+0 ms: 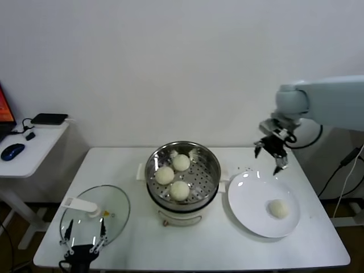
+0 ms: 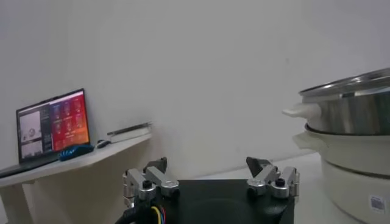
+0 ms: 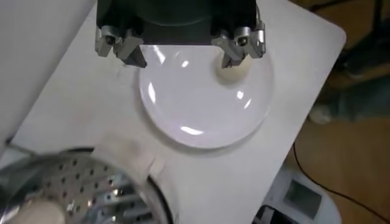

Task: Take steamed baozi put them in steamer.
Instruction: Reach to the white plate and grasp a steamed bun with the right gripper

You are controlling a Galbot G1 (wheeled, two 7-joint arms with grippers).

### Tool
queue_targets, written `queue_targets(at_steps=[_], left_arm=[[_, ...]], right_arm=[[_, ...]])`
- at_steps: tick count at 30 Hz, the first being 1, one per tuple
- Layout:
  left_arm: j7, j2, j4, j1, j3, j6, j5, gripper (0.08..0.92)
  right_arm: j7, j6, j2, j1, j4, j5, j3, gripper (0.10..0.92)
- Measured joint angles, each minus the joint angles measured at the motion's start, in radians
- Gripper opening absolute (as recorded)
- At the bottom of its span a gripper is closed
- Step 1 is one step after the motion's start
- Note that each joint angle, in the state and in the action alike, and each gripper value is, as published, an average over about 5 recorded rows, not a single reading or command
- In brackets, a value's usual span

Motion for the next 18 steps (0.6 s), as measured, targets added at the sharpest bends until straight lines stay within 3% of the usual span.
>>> queue_targets(at_steps=[18], left_arm=[[-0.004, 0.000, 0.023, 0.009, -0.001, 0.003, 0.027, 0.823]], right_arm=[[0.152, -0.155, -0.253, -0.283, -0.006, -0.166, 0.141, 0.823]])
